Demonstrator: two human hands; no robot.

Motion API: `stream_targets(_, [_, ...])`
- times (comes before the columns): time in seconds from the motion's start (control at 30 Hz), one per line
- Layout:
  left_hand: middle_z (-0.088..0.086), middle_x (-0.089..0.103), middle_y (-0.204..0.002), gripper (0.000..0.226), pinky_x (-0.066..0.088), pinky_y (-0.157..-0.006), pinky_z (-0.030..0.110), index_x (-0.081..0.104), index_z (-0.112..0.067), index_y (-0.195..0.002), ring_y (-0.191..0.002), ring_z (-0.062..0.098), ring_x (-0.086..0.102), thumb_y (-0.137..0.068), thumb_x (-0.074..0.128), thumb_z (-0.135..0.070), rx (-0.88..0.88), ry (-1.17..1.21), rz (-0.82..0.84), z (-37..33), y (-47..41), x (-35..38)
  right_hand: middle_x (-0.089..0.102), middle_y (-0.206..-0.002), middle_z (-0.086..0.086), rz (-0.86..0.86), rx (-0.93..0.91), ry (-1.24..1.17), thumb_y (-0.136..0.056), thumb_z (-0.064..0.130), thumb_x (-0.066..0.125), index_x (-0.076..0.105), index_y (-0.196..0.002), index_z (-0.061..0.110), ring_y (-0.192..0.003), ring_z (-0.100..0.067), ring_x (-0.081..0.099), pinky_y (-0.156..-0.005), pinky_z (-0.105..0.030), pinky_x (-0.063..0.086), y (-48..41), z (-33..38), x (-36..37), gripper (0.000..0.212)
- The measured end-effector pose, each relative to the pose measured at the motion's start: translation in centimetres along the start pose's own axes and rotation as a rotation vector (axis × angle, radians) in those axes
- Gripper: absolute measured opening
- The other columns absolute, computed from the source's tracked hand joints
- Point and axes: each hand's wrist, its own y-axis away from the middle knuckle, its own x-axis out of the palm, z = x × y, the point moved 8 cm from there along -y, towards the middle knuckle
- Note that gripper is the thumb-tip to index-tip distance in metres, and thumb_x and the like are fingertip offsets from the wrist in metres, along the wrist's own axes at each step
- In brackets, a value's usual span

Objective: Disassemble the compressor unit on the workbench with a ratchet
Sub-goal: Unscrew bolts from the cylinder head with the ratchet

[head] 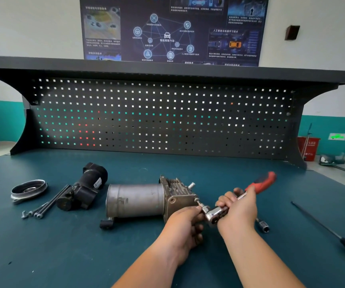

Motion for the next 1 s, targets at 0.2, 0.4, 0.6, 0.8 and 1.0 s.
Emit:
stream_targets(0.2, [-0.008,0.055,-0.054,0.021,0.034,-0.045,0.018,0.058,-0.019,-0.075,-0.048,0.007,0.043,-0.093,0.048,-0.017,-0.006,0.005,-0.014,0.1,0.1,-0.1,0.028,-0.04,0.011,0.284,-0.343,0.43,-0.1,0.039,0.035,0.042,-0.071,0.016,-0.033,-0.007,0.025,-0.036,-0.018,0.025,1.3,1.5,3.4,0.038])
stream_targets(0.4, [0.001,0.054,-0.066,0.023,0.034,-0.049,0.019,0.059,-0.018,-0.077,-0.054,0.009,0.045,-0.092,0.042,-0.014,0.036,-0.037,0.04,-0.1,0.1,-0.1,0.046,-0.05,0.013,0.89,-0.773,0.991,-0.082,0.055,0.051,0.055,-0.074,0.025,-0.047,-0.003,0.038,-0.048,-0.019,0.03,6.3,-0.6,7.2,0.031])
stream_targets(0.6, [0.002,0.057,-0.074,0.018,0.046,-0.07,0.022,0.062,-0.015,-0.083,-0.074,0.01,0.058,-0.092,0.049,-0.021,0.318,0.401,-0.068,-3.4,1.2,0.0,0.058,-0.068,0.012,1.033,-0.932,1.455,-0.075,0.065,0.041,0.057,-0.092,0.032,-0.064,-0.01,0.049,-0.062,-0.031,0.041,7.7,-3.7,7.6,0.04])
stream_targets(0.8, [-0.002,0.048,-0.058,0.022,0.031,-0.045,0.019,0.057,-0.018,-0.076,-0.049,0.009,0.039,-0.093,0.044,-0.017,0.014,0.013,0.015,0.5,-0.4,-0.3,0.037,-0.045,0.01,0.656,-0.505,0.666,-0.084,0.043,0.061,0.047,-0.063,0.02,-0.041,-0.003,0.031,-0.042,-0.017,0.027,4.6,-0.5,6.0,0.034])
stream_targets(1.0, [-0.007,0.052,-0.056,0.033,0.033,-0.046,0.019,0.068,-0.017,-0.068,-0.047,0.007,0.042,-0.094,0.048,-0.021,0.003,0.014,0.004,0.2,-0.2,-0.1,0.025,-0.04,0.01,0.039,-0.09,0.067,-0.095,0.042,0.042,0.031,-0.062,0.022,-0.032,-0.009,0.024,-0.043,-0.024,0.024,0.3,0.3,-0.1,0.041])
